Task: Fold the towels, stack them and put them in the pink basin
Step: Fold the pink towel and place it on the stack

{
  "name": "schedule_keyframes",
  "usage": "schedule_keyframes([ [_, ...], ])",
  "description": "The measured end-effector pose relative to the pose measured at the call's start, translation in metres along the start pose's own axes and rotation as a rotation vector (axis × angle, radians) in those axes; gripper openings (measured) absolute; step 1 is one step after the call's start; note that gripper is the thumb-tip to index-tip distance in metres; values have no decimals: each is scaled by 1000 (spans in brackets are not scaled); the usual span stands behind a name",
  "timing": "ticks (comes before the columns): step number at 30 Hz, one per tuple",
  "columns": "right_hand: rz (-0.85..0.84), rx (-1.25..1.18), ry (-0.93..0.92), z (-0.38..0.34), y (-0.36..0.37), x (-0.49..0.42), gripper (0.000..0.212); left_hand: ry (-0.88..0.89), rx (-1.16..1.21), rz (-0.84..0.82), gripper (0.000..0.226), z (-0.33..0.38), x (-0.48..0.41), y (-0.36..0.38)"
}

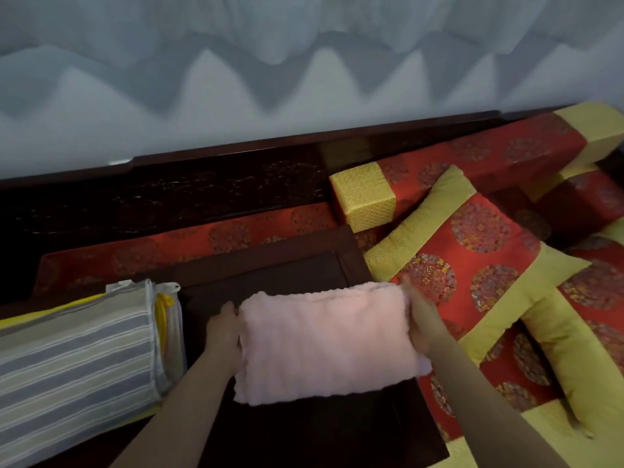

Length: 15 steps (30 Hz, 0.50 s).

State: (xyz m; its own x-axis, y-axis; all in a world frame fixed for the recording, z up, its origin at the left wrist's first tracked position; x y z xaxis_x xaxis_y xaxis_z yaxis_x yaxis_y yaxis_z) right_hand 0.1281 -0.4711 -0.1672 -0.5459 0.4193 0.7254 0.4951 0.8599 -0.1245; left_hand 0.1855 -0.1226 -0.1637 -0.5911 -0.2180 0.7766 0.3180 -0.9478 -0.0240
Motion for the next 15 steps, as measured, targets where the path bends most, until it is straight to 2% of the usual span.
schedule_keyframes([
  [2,30,-84,61,1,1,-4,40,-132,6,-44,19,-3,0,1],
  [5,71,95,11,-6,6,0,12,-232,-20,-129,20,-8,13,4],
  [7,130,186,-65,-9,7,0,7,-131,-44,-85,19,-9,12,-4],
  [10,336,300,-166,-13,-3,0,12,134,-29,90,18,-10,7,-32],
  [12,419,371,-218,-17,-4,4,11,215,-64,182,13,-14,7,-46],
  [15,453,457,-325,-21,3,9,7,279,-110,272,21,-13,13,-51],
])
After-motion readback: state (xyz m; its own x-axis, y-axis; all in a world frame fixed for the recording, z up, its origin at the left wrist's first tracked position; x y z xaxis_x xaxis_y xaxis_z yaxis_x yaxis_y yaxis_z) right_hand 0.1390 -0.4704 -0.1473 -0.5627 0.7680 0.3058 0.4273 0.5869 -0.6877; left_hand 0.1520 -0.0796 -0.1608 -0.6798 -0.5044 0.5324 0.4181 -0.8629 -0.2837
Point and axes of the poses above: each hand's wrist, its own x-axis away from the middle knuckle, its own y-axis out of the palm, z = x × y, the point moved 6 cm from there along -x, towards the middle knuckle, and after that the axes turned 11 degrees about x, right-handed, at the moved point
